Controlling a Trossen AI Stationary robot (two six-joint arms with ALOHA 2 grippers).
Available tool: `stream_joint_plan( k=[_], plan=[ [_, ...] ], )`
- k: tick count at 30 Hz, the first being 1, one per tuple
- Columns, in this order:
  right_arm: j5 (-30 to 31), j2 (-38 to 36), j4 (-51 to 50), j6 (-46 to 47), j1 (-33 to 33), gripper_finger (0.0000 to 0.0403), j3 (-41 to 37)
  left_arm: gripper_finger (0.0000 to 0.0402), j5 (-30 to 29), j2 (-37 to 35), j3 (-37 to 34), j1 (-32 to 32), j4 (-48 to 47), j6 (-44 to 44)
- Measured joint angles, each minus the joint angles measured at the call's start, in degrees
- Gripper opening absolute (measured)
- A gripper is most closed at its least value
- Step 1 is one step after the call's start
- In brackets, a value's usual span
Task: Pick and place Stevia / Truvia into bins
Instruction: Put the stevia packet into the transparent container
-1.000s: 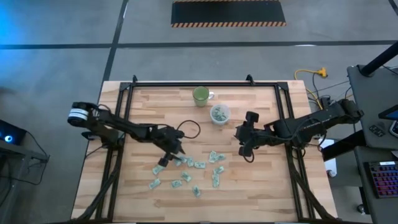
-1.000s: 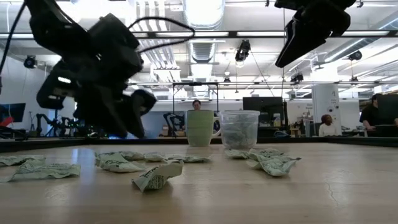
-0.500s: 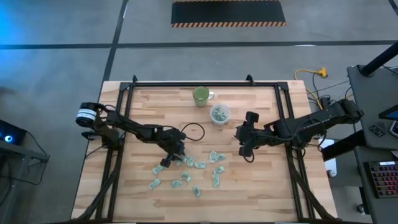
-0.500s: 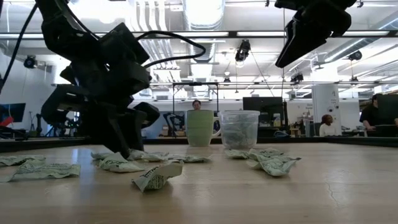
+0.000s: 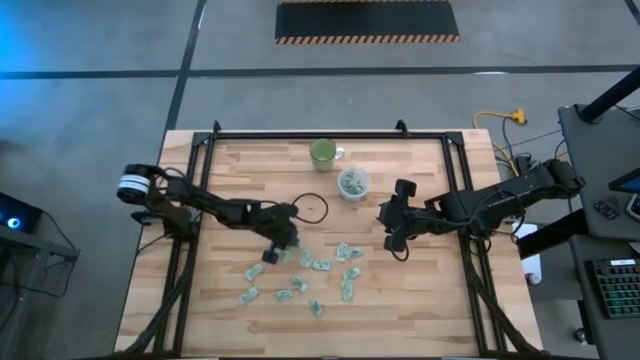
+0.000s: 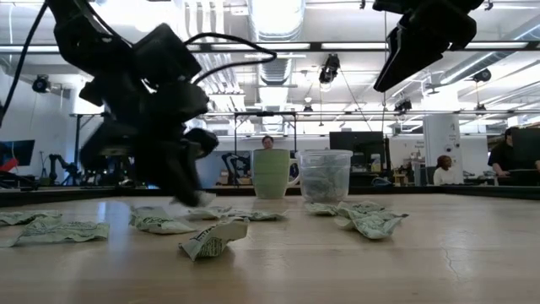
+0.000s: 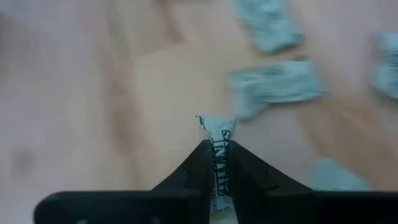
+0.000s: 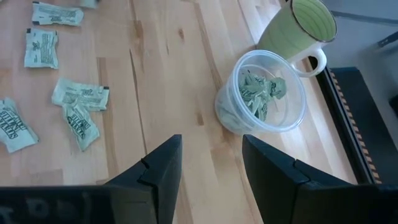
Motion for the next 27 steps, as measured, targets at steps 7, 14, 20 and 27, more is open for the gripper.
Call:
stream_joint_plan(
  k=[7, 14, 20, 27],
  plan=[
    [0.00, 0.00, 0.15, 0.00, -0.02, 0.0160, 0.00, 0.0022, -11.74, -0.89, 0.55, 0.02, 7.60, 5.63],
    [0.02, 0.02, 1.09, -0.24, -0.02, 0.0160, 0.00, 0.0022, -12.14, -0.92, 0.59, 1.18, 23.58, 22.96],
    [0.02, 0.02, 1.08, -0.26, -0.02, 0.0160, 0.00, 0.0022, -12.17, -0.62, 0.59, 4.67, 38.19, 29.51],
    [0.02, 0.02, 1.07, -0.39, -0.02, 0.0160, 0.00, 0.0022, -12.14, -0.60, 0.90, 7.75, 45.42, 29.45]
  ],
)
